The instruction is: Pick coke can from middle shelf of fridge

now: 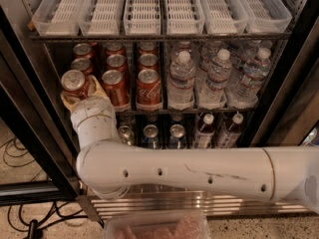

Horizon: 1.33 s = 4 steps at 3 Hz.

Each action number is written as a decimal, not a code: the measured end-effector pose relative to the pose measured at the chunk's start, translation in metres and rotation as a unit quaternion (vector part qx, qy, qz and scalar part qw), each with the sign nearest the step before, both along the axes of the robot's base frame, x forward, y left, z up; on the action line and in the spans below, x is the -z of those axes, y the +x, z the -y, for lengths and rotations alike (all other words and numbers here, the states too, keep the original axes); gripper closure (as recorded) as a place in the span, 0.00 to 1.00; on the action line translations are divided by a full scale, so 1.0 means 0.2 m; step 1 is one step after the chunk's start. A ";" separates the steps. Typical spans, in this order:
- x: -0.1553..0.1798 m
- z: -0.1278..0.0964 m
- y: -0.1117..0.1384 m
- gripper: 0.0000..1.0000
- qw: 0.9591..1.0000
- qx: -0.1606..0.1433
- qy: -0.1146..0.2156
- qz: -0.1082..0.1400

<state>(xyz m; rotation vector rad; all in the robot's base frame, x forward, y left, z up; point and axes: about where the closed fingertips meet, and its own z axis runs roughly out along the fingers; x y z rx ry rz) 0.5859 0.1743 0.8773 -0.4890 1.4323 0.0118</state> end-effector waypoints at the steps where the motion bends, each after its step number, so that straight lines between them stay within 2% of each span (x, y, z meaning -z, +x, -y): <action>1: 0.02 0.06 -0.13 1.00 0.999 -0.022 -0.019 -0.041; 2: 0.00 0.13 -0.25 1.00 0.997 -0.042 -0.026 -0.063; 3: -0.01 0.19 -0.32 1.00 0.994 -0.068 -0.027 -0.076; 4: 0.01 0.40 -0.30 1.00 0.993 -0.075 -0.038 -0.088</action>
Offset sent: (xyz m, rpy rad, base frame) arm -0.0806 -0.0453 0.0033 -0.0683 0.1814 0.1313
